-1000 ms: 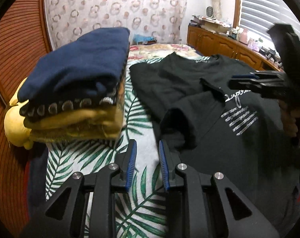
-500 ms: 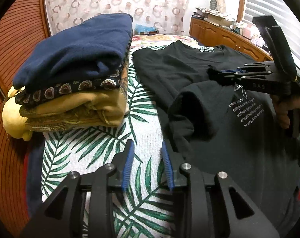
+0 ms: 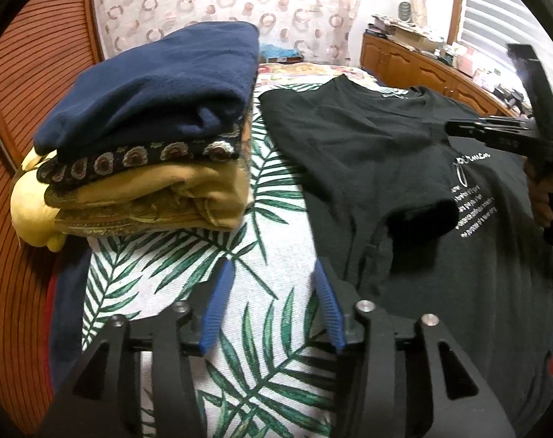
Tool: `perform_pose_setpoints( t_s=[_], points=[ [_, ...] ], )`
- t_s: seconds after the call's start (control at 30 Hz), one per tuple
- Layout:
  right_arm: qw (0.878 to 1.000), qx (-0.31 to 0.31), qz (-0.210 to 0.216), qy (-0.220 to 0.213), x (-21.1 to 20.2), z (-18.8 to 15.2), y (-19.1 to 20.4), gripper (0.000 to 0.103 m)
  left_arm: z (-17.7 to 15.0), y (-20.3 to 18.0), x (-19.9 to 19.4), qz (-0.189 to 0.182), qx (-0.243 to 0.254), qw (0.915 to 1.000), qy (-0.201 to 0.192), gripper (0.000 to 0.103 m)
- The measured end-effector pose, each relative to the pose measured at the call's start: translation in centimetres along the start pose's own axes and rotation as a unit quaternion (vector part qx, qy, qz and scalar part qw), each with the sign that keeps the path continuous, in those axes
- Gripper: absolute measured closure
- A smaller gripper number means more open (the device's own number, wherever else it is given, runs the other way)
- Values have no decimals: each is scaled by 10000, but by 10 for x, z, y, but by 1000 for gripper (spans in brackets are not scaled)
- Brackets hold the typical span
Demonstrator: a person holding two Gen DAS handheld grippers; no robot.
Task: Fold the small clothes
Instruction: 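Grasp the shirt front near the print with the right gripper and pull flat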
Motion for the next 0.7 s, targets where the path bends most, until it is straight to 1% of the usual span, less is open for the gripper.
perform_pose_setpoints(
  t_s=[0.03, 0.07, 0.13, 0.2, 0.27, 0.43, 0.5, 0.6, 0.7],
  points=[
    [10000, 13, 19, -4, -2, 0, -1, 85, 0, 1, 0, -18, -35, 10000, 1, 53],
    [10000, 11, 37, -32, -5, 0, -2, 80, 0, 1, 0, -36, -61, 10000, -1, 53],
    [9999, -58, 30, -100, -14, -2, -3, 77, 0, 0, 0, -20, -43, 10000, -7, 52],
    [9998, -131, 16, -133, -23, -8, -6, 73, 0, -1, 0, -13, -27, 10000, -10, 52],
    [9998, -167, 7, -146, -33, -16, -12, 62, 0, -1, 0, -9, -20, 10000, -19, 52],
    [9995, -250, -180, 11, -50, -47, -34, 60, -2, -2, -2, 64, 91, 9999, -15, 52],
    [9993, -250, -276, 76, -58, -61, -45, 60, -1, -4, -7, 80, 114, 9999, -78, 52],
    [9991, -221, -338, 122, -67, -77, -55, 60, 4, -11, -19, -35, 60, 9997, -233, 52],
    [9991, -190, -350, 173, -71, -87, -60, 60, 9, -25, -37, -266, 12, 9986, -458, 52]
  ],
)
Point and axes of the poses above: each gripper's, at about its wrist camera, not at the fingertips, and x roughly the way its jaws point, y to its left, z to its top, the point moved 9 cm from there along x, roughly the way its jaws point, and after that the axes turned 3 degrees about -y, right-handed, at the moved point
